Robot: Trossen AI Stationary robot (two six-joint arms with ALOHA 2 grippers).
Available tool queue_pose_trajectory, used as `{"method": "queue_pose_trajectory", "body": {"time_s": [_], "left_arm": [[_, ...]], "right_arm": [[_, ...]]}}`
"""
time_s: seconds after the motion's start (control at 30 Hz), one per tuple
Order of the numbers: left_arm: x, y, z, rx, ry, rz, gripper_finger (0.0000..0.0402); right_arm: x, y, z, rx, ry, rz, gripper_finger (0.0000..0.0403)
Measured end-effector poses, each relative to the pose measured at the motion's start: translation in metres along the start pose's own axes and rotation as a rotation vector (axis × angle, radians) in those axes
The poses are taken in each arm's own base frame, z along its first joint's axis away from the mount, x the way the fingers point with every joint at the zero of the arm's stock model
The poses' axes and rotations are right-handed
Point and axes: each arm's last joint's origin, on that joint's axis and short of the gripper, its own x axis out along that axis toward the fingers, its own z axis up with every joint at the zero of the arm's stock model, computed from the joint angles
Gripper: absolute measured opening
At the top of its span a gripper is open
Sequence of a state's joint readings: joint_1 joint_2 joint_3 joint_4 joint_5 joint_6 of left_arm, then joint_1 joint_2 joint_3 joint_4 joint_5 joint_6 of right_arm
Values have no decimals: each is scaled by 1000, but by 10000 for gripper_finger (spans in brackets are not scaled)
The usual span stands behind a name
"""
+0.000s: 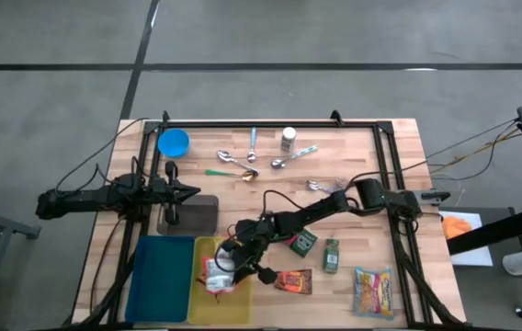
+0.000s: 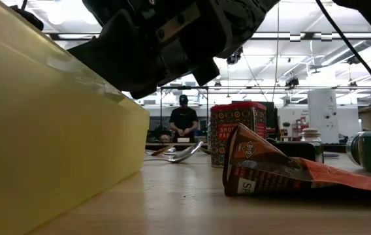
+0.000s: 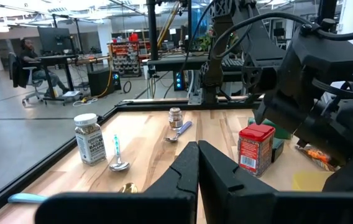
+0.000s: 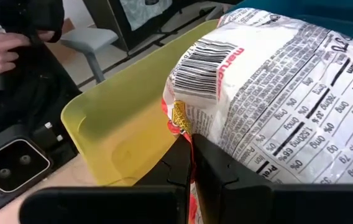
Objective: Pick & Place Food Item
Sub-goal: Put the orange noodle pack into the yellow bin
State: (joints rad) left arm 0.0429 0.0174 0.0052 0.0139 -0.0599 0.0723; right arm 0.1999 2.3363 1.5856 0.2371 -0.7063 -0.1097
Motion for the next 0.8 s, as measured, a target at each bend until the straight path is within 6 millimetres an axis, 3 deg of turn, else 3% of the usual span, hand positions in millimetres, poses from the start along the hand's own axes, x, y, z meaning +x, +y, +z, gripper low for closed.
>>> {"method": "queue_pose_trajectory", "body": {"time_s": [0.53,0.8], "left_arm": [[0,0,0,0,0,0,10],[0,0,0,0,0,0,10]], "right_arm": [[-1,2,2,57,-11,31,13],[0,5,7,38,-32,39,108]]}}
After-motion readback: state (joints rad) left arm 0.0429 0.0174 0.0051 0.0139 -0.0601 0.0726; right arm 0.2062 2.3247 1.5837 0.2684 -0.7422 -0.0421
